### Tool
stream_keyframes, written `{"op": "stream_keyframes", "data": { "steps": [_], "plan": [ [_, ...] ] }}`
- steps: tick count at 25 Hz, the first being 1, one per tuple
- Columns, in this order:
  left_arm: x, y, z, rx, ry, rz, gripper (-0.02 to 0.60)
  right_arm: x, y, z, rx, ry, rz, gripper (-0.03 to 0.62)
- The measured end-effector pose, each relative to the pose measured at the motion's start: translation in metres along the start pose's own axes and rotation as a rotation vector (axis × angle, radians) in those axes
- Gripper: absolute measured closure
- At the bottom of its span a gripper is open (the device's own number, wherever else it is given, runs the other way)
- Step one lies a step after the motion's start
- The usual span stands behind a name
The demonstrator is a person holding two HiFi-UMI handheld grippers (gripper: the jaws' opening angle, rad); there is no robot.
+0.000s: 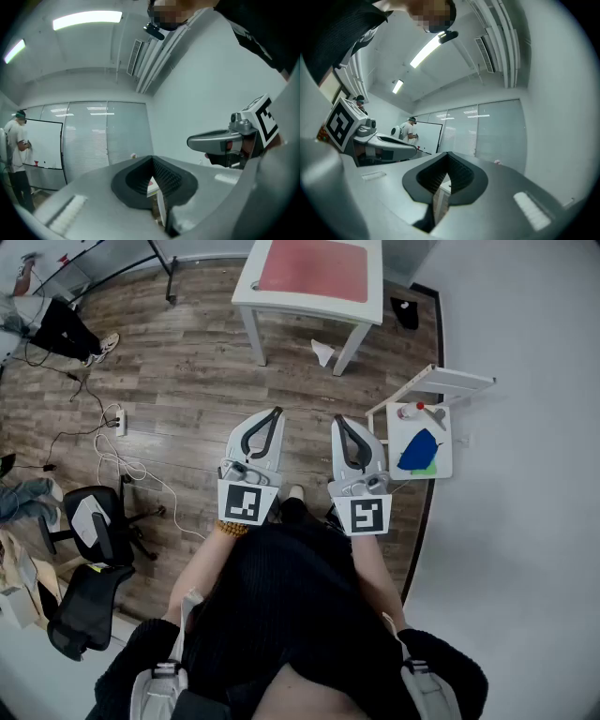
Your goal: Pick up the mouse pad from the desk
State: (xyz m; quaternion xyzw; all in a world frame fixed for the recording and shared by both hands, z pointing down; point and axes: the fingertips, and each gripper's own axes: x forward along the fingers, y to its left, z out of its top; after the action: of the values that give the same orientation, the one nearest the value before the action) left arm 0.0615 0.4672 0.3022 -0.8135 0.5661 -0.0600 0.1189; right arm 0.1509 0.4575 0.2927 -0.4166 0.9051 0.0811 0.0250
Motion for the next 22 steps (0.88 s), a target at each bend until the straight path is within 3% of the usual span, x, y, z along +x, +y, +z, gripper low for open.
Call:
{"op": "stream_keyframes", "data": {
  "steps": [2, 6, 10, 14, 22],
  "plan": [
    [0.0, -0.005, 0.002, -0.034, -0.001, 0.014, 0.581, -0.005, -0.001, 0.002, 0.032, -0.01, 0.033, 0.57],
    [0.004, -0.015, 0.008, 0.034, 0.012, 0.005, 0.581, -0.011, -0.005, -0.001, 0.024, -0.019, 0.091, 0.568],
    [0.0, -0.02, 0.005, -0.001, 0.03, 0.038, 0.581, -0.012, -0.012, -0.013, 0.03, -0.006, 0.137, 0.568],
    [0.002, -0.018, -0.005, 0.035, 0.065, 0.026, 0.581, -0.004, -0.022, -0.027, 0.056, 0.019, 0.124, 0.568],
    [0.044, 0.014, -0.032, -0.064, 0.037, 0.027, 0.581, 0.037, -0.042, -0.047, 0.008, 0.066, 0.094, 0.568]
  ]
}}
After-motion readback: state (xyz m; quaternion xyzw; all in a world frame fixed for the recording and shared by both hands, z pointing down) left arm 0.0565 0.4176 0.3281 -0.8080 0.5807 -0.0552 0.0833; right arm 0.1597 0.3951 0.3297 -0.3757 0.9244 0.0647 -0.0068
